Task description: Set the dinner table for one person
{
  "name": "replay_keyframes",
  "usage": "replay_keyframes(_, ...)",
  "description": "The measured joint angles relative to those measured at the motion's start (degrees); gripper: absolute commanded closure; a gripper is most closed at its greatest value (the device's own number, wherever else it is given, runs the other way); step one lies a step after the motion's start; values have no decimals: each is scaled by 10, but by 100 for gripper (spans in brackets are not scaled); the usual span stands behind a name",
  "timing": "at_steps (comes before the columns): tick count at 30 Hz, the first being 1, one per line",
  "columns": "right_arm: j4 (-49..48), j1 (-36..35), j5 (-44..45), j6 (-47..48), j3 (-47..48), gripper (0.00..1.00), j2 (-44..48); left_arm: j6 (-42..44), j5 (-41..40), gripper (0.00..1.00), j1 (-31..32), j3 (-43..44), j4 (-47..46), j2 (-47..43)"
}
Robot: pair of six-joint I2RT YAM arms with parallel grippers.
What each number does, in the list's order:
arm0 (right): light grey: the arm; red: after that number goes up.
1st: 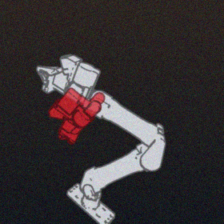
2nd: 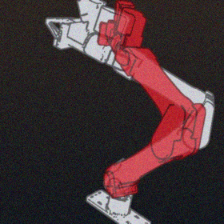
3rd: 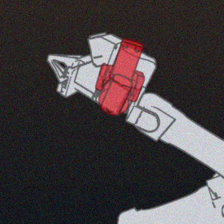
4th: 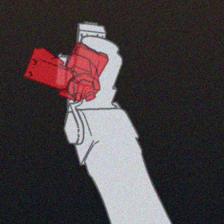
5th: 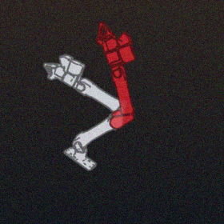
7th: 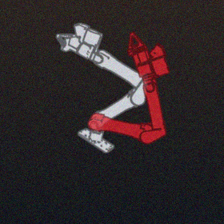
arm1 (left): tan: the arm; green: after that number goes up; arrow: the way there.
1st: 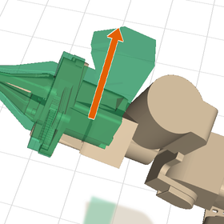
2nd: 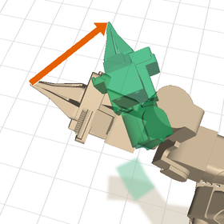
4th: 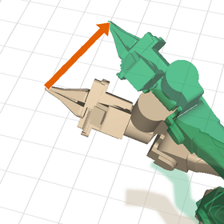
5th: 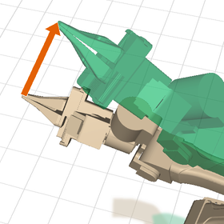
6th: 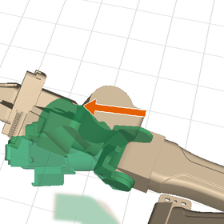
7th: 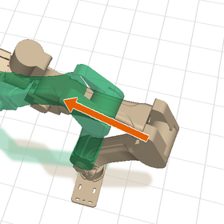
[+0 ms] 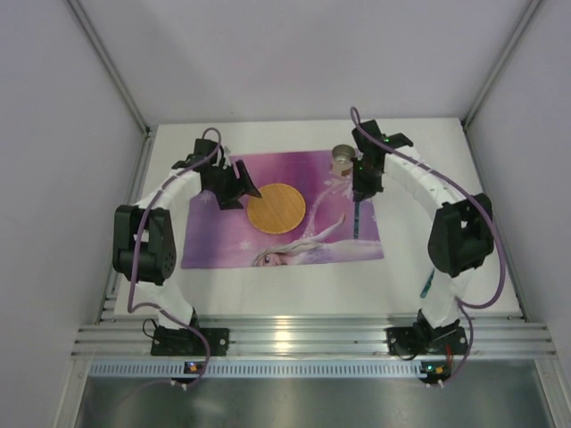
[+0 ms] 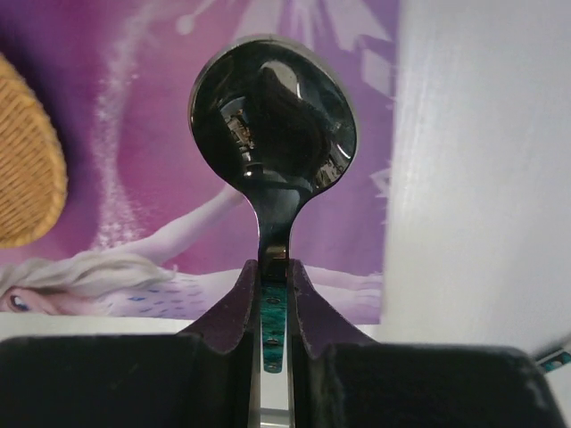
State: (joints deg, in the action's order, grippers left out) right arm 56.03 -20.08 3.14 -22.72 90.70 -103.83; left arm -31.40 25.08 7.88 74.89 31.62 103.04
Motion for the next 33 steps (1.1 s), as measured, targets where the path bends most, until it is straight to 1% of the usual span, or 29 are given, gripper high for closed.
replay_keyframes(4,1,-43,-33,-10,45,100,-63,0,-6,25,0,-16,1,-30)
replay_keyframes(8,3,-61,-55,-15,62,100,-114,-2,-12,26,0,-41,2,-62)
replay_keyframes(12,7,-65,-68,-17,81,100,-154,-3,-23,26,0,-71,6,-104)
replay_keyframes(18,6,-66,-76,-21,118,100,-189,-4,-36,26,0,-104,20,-155)
replay_keyframes(20,6,-66,-76,-24,126,96,-196,-4,-39,26,0,-112,23,-166)
replay_keyframes(21,6,-66,-76,-24,130,86,-200,-4,-41,26,0,-115,25,-171)
replay_keyframes(22,6,-66,-76,-26,132,80,-203,-4,-43,26,0,-116,27,-173)
replay_keyframes(24,4,-67,-76,-27,134,73,-209,-4,-46,26,0,-117,28,-174)
replay_keyframes(30,4,-68,-75,-28,134,66,-221,-4,-47,26,0,-117,29,-173)
replay_keyframes(33,4,-68,-74,-28,134,66,-221,-4,-46,26,0,-117,29,-172)
